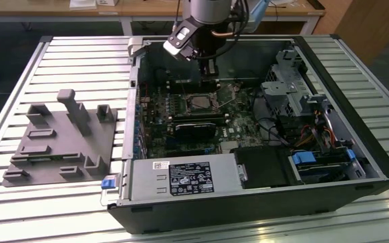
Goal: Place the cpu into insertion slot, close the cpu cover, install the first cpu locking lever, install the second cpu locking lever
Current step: 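Close the cpu cover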
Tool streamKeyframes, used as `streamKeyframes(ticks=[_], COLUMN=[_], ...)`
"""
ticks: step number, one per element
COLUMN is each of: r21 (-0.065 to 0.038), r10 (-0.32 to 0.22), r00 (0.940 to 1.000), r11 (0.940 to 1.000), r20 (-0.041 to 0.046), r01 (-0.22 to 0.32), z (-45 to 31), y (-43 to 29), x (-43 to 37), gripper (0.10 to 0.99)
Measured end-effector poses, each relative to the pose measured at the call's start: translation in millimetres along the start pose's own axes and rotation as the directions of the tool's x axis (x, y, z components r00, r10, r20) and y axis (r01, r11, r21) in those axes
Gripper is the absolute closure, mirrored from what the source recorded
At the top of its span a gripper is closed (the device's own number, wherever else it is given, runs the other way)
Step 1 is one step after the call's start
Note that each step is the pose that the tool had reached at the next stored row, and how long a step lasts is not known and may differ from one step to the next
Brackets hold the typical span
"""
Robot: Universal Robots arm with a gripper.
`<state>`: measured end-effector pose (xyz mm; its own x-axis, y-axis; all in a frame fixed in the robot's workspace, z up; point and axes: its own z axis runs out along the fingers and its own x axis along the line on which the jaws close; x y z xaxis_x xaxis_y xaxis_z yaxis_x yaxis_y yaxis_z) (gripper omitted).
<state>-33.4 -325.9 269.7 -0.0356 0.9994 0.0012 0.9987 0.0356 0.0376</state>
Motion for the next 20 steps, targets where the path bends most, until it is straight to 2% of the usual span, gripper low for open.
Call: streamKeyframes(ticks=[3,5,13,17,20], r21=[0.0,0.0,0.0,0.0,0.001], r10=[0.0,0.0,0.0,0.0,0.0], r00=[1.0,1.0,1.0,1.0,1.0], r11=[1.0,1.0,1.0,1.0,1.0], r20=[-0.0001,-0.0002,0.0,-0.0002,-0.0002], r01=[0.0,0.0,0.0,0.0,0.0], z=[0.1,0.5,3.5,7.2,9.7], y=[0.1,3.8,38.9,49.0,53.5], x=[-4.7,-5.1,-4.3,0.2,0.7], gripper=[0.98,0.98,0.98,0.98,0.98])
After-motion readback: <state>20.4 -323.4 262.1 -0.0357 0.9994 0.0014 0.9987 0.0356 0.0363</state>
